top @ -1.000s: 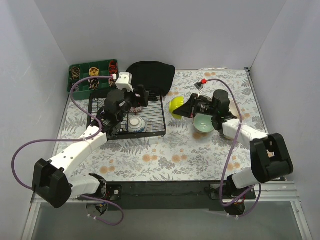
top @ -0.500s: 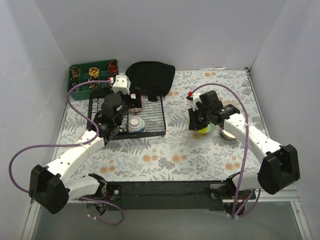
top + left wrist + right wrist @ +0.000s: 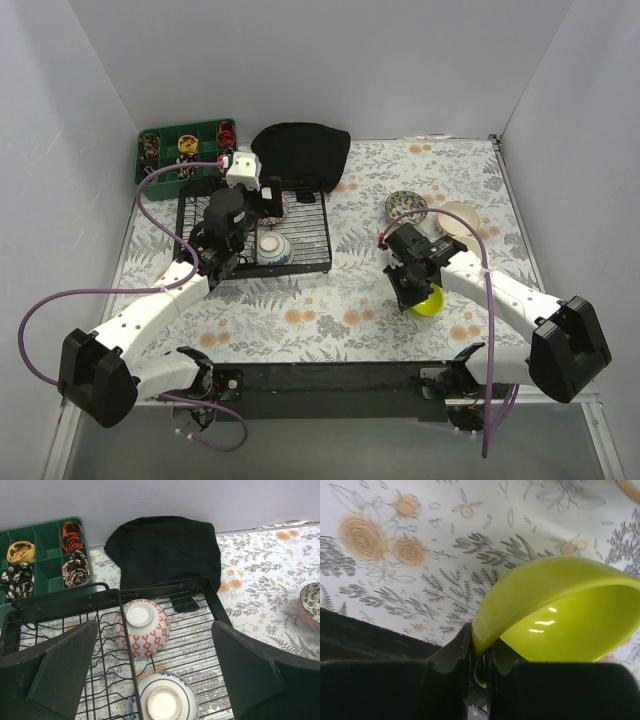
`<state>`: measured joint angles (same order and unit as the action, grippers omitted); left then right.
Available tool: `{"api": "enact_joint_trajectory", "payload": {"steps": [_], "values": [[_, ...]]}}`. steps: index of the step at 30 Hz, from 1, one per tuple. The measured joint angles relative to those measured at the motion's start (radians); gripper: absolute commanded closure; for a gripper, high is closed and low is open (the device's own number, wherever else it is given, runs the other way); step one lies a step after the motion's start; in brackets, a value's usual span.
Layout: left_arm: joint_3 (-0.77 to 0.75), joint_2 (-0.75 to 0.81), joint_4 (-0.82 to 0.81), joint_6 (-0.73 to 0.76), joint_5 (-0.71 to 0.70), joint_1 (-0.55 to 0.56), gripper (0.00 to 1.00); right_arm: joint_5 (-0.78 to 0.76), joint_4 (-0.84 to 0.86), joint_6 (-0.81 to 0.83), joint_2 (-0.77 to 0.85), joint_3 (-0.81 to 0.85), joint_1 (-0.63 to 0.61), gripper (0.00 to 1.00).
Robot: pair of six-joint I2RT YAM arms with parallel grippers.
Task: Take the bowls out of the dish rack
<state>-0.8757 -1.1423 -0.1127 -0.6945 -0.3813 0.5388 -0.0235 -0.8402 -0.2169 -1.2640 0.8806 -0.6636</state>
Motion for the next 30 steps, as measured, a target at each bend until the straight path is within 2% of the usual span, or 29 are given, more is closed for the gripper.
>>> {"api": "enact_joint_trajectory", "payload": {"steps": [3, 7, 8, 15, 20, 24, 30], "values": [[0.000, 0.000, 0.000, 0.000, 0.000, 0.000, 0.02, -0.047, -0.026, -0.029, -0.011, -0.028, 0.000, 0.94], [0.000, 0.000, 0.000, 0.003, 0.004, 0.000, 0.02, -0.097, -0.021, -0.043, -0.048, -0.028, 0.000, 0.83], [0.000, 0.000, 0.000, 0.004, 0.004, 0.000, 0.02, -0.105, -0.018, -0.044, -0.061, -0.028, 0.000, 0.76], [0.000, -0.010, 0.006, 0.011, 0.021, 0.000, 0.02, -0.111, 0.012, -0.050, -0.087, -0.034, 0.000, 0.50], [-0.008, -0.043, 0.053, 0.004, 0.044, 0.000, 0.02, -0.089, 0.021, -0.051, -0.050, -0.033, 0.000, 0.31], [-0.036, -0.074, 0.140, -0.040, 0.077, 0.000, 0.02, -0.061, 0.026, -0.047, 0.030, -0.016, 0.000, 0.26], [-0.130, -0.127, 0.341, -0.188, 0.132, 0.018, 0.03, -0.026, 0.138, -0.040, 0.185, -0.012, 0.000, 0.26]]}}
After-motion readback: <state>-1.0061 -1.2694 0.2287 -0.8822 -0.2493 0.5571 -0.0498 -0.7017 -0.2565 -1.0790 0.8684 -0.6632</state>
